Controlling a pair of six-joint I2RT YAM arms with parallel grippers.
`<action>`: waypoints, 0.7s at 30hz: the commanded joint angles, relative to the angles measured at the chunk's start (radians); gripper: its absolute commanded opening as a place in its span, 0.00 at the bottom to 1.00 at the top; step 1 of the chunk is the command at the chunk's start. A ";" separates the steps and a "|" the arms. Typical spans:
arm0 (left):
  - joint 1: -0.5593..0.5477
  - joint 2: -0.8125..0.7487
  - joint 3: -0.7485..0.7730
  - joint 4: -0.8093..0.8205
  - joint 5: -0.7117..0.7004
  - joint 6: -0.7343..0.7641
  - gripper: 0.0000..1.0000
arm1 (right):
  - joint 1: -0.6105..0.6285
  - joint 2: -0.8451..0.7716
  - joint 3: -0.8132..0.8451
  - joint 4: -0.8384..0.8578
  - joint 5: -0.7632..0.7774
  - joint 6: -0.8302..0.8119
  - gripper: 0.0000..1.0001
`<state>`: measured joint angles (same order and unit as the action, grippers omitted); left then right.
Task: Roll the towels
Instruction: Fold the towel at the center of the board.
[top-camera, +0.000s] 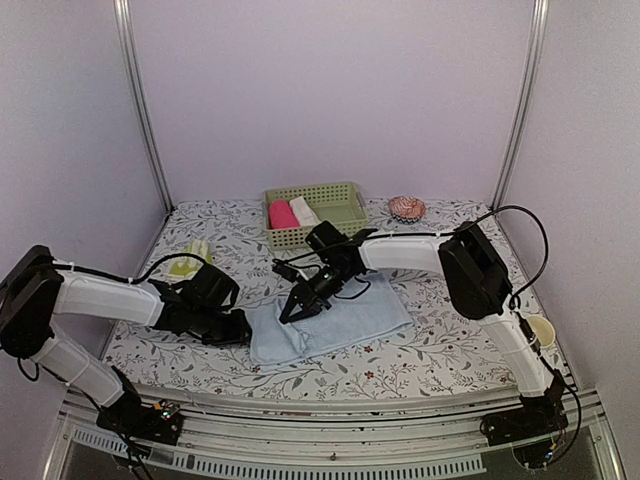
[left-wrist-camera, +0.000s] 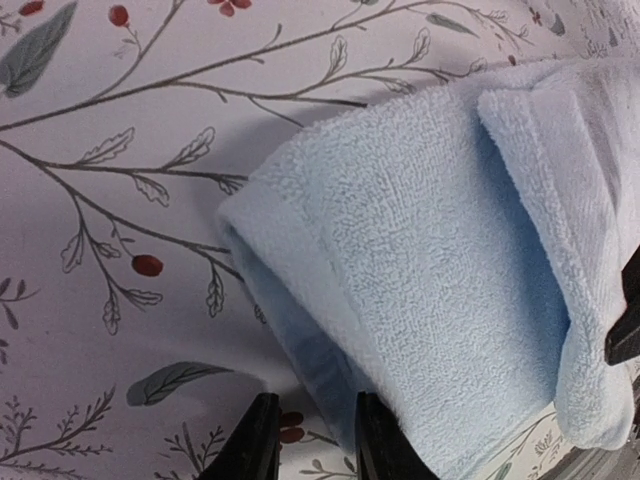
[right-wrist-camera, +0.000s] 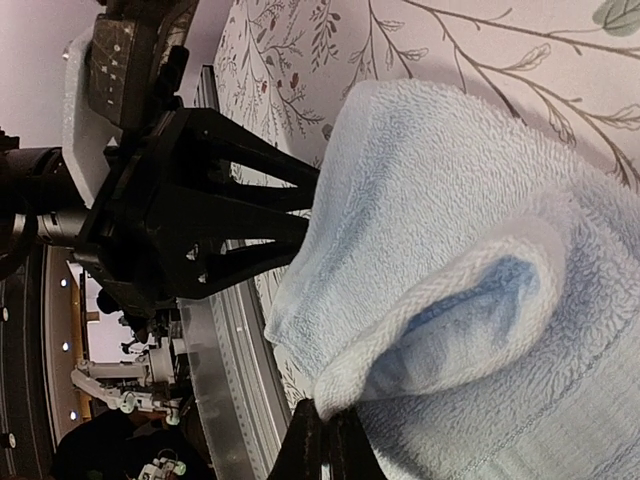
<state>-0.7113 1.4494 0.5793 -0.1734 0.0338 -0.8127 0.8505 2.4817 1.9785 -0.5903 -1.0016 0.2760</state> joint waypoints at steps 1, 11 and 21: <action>-0.016 0.018 -0.046 -0.048 0.026 -0.020 0.28 | 0.017 0.033 0.057 0.054 -0.007 0.043 0.02; -0.016 0.008 -0.068 -0.039 0.026 -0.034 0.28 | 0.044 0.037 0.103 0.105 -0.007 0.093 0.02; -0.016 -0.002 -0.075 -0.041 0.020 -0.045 0.28 | 0.059 0.076 0.106 0.125 -0.017 0.118 0.02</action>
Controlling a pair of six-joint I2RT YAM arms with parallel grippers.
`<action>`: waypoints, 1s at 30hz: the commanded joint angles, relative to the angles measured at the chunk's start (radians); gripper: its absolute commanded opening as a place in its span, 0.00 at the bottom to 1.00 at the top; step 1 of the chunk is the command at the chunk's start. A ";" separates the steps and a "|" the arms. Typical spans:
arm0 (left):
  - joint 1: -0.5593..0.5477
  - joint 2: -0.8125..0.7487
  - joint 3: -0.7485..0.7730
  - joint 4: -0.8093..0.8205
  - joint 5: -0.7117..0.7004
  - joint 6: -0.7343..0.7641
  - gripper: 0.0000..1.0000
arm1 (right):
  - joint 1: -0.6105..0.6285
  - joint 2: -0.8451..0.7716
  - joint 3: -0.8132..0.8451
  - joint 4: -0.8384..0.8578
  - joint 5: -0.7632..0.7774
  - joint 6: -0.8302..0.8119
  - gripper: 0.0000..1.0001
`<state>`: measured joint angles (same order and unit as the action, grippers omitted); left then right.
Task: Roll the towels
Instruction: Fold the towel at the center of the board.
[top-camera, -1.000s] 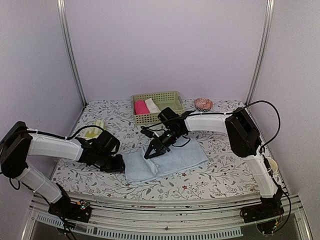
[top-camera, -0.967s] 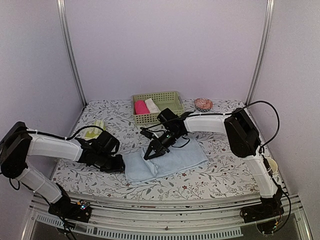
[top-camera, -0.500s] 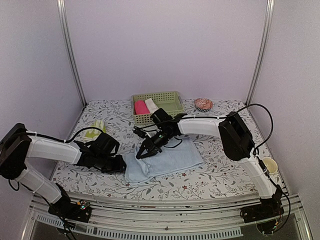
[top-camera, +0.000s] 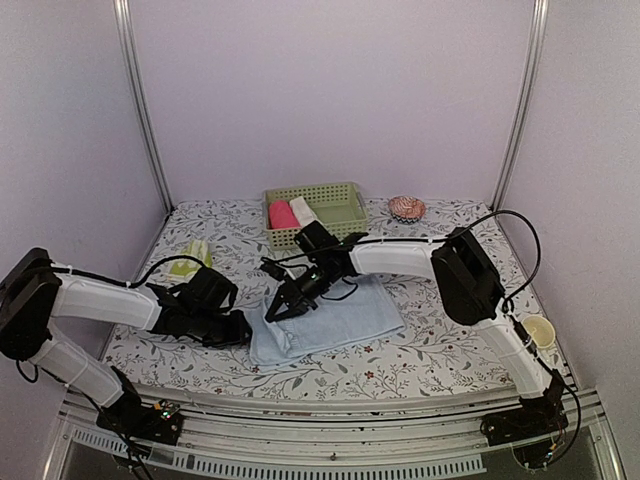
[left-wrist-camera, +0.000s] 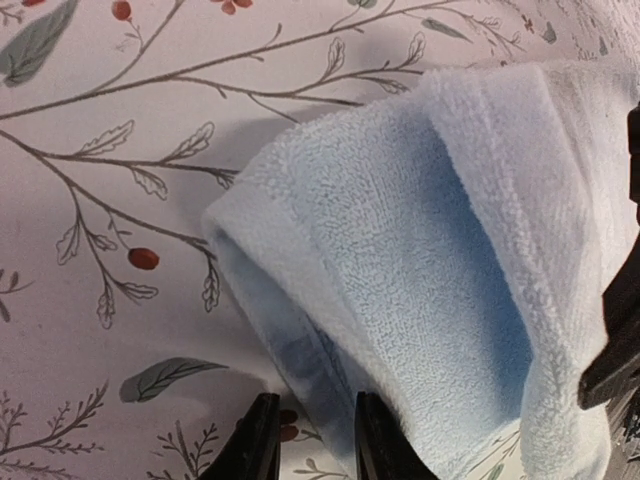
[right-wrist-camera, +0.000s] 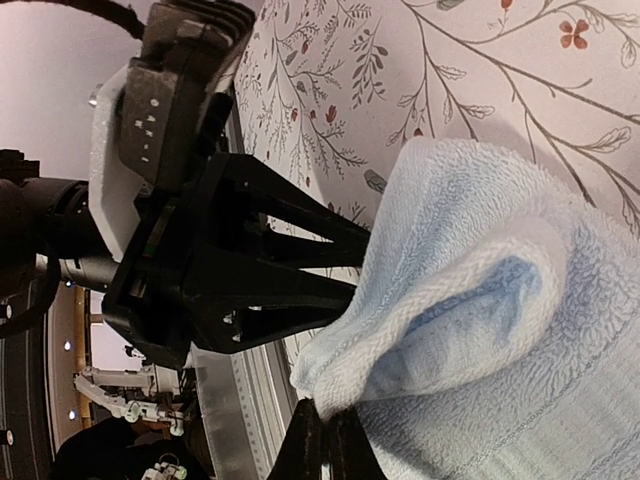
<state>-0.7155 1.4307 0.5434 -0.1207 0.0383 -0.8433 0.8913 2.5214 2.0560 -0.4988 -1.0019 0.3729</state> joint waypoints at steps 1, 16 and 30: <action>-0.012 0.017 -0.039 -0.093 0.015 -0.016 0.28 | 0.019 0.039 0.033 0.040 -0.019 0.027 0.02; -0.013 0.017 -0.031 -0.103 0.000 -0.023 0.27 | 0.025 0.100 0.087 0.084 -0.004 0.063 0.03; -0.013 0.003 -0.043 -0.116 -0.018 -0.035 0.28 | 0.045 0.099 0.106 0.126 -0.017 0.080 0.02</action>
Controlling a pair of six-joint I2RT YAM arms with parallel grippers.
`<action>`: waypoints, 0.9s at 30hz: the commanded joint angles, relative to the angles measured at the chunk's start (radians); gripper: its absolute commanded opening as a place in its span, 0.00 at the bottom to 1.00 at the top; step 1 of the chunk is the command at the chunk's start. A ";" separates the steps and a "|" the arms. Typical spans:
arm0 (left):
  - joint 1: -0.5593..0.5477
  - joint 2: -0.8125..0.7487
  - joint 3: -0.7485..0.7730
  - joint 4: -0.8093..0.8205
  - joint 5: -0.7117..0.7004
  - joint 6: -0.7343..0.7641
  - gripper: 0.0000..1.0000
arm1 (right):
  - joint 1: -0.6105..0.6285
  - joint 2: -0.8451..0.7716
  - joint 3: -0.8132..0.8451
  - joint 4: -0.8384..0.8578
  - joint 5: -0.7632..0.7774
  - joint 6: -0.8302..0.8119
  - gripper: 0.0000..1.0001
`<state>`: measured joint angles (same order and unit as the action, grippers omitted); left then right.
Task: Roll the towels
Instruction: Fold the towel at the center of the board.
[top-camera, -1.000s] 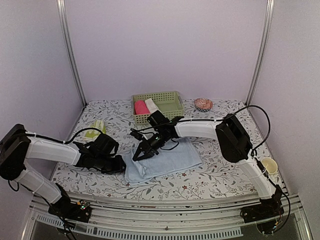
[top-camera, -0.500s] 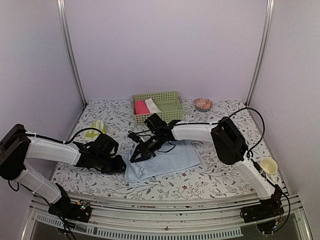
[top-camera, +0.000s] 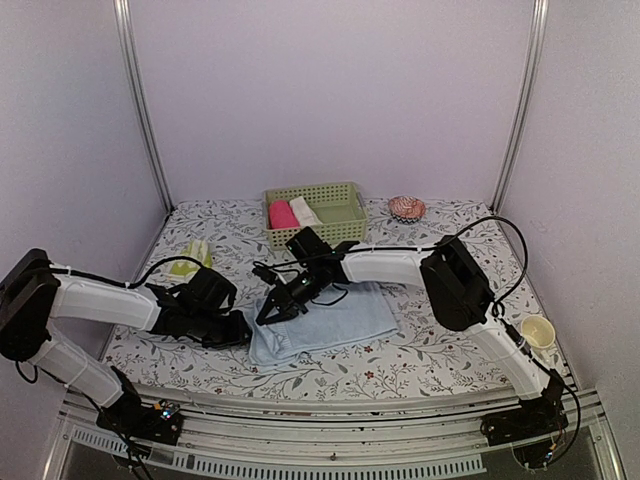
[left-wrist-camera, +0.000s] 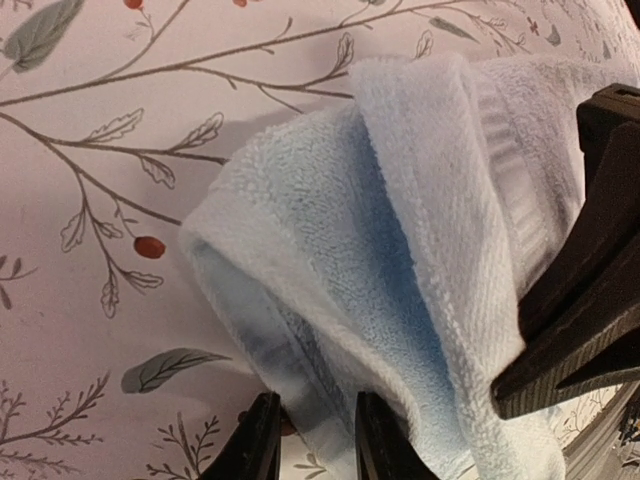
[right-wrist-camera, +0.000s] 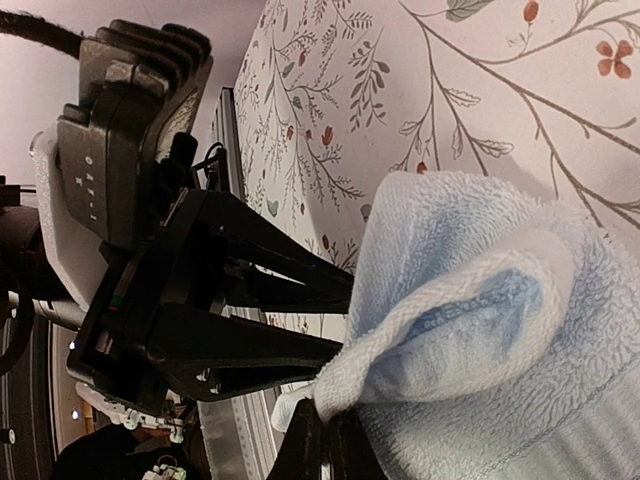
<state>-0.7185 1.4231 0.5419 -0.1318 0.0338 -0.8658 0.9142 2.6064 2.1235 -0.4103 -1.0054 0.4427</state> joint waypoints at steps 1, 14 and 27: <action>-0.010 0.009 -0.043 -0.105 -0.013 -0.013 0.28 | 0.022 0.017 0.039 0.040 -0.011 0.011 0.02; -0.009 -0.166 -0.009 -0.314 -0.144 -0.065 0.32 | -0.003 -0.079 0.038 -0.007 -0.061 -0.144 0.37; -0.015 -0.212 0.227 -0.269 -0.102 0.130 0.17 | -0.225 -0.525 -0.151 -0.200 0.403 -0.685 0.35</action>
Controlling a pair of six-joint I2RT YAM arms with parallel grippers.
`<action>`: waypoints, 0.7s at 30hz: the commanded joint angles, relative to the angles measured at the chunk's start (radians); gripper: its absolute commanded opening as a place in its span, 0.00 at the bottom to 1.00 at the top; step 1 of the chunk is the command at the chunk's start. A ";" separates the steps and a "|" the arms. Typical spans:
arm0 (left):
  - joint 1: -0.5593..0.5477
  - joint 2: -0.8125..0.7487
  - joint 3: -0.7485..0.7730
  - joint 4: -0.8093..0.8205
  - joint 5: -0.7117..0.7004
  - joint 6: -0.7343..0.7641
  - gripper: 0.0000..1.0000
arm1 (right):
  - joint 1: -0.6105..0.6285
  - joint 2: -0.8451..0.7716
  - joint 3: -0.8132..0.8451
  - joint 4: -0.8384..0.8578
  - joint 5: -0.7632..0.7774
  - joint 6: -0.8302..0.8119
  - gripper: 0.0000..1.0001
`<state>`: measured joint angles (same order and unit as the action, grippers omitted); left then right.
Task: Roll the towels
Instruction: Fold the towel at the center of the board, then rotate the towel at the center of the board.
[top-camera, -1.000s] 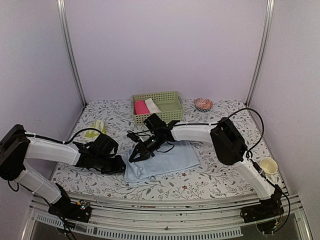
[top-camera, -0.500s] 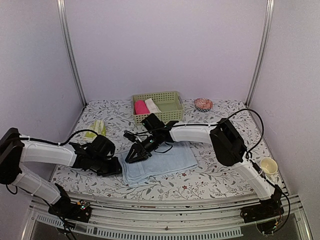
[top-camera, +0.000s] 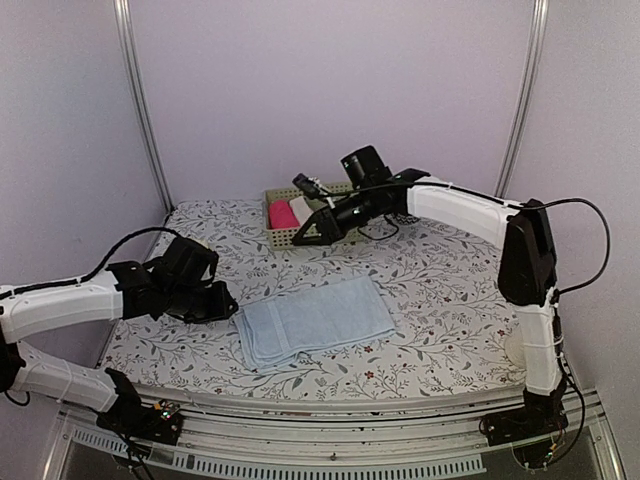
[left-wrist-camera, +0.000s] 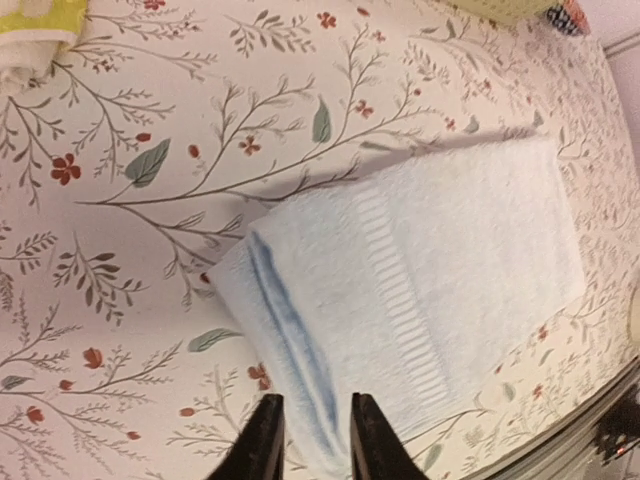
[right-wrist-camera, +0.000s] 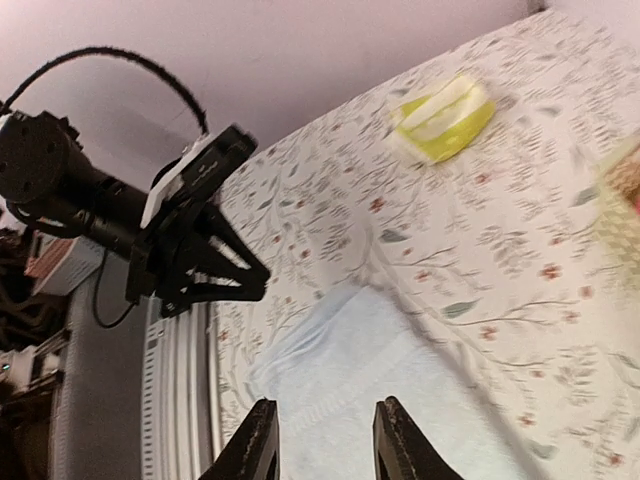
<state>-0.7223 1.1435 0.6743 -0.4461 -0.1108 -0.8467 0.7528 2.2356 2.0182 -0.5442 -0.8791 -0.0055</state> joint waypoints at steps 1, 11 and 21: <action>-0.013 0.099 0.114 0.060 0.057 0.129 0.10 | -0.078 -0.195 -0.077 -0.056 0.312 -0.281 0.35; -0.053 0.418 0.215 0.140 0.162 0.178 0.00 | -0.198 -0.123 -0.227 -0.205 0.204 -0.453 0.68; -0.039 0.461 0.109 0.057 0.124 0.178 0.00 | -0.184 0.009 -0.347 -0.219 0.302 -0.473 0.38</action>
<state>-0.7670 1.5951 0.8299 -0.3321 0.0368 -0.6846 0.5652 2.2299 1.7191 -0.7559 -0.6350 -0.4549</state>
